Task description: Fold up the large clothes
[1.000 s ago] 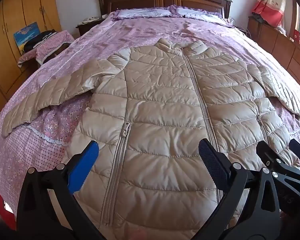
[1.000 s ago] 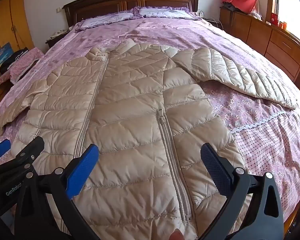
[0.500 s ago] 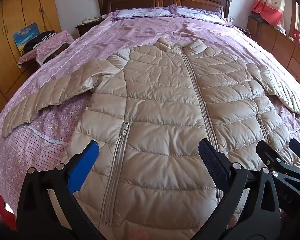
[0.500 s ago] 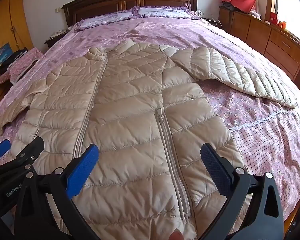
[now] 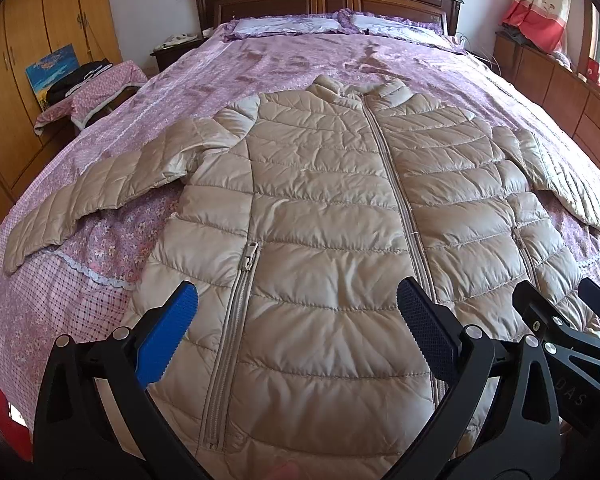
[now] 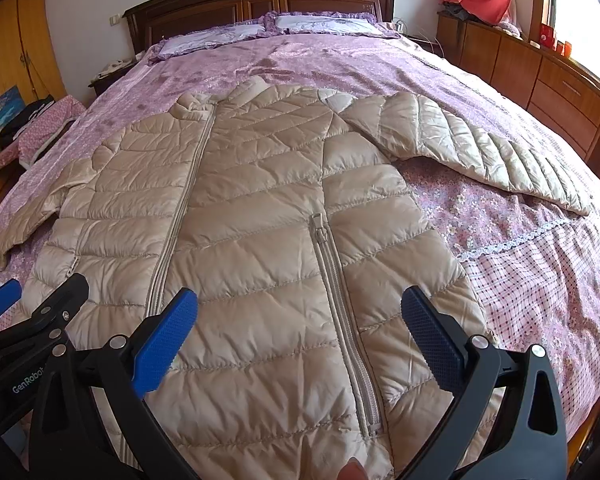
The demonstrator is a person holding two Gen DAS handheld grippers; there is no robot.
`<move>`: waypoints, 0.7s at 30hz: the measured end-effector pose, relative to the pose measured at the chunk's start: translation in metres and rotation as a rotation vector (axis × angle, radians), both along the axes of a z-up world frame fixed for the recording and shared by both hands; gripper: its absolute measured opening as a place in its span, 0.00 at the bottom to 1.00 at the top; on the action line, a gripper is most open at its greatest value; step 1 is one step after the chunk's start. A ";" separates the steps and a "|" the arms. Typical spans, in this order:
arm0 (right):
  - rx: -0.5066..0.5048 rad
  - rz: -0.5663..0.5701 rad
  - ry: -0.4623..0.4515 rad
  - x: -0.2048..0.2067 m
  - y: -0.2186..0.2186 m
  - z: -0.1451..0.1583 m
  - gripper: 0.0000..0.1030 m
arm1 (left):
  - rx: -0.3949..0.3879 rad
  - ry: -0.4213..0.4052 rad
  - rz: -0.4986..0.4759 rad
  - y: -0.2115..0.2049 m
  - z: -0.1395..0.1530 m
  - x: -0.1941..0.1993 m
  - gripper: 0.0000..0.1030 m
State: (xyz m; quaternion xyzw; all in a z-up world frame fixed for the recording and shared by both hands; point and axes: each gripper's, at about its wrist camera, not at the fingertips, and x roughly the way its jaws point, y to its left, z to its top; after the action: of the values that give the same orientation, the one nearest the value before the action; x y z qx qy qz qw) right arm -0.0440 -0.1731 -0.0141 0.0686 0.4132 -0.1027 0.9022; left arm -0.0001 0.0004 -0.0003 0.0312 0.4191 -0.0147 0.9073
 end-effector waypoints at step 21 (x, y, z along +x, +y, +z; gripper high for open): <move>-0.004 -0.001 0.000 0.000 0.003 0.001 0.95 | -0.003 -0.002 0.001 -0.001 0.000 -0.001 0.96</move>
State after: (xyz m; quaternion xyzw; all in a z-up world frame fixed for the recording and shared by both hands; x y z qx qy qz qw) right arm -0.0441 -0.1701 -0.0129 0.0670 0.4131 -0.1039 0.9023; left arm -0.0010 -0.0005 -0.0003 0.0297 0.4182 -0.0147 0.9078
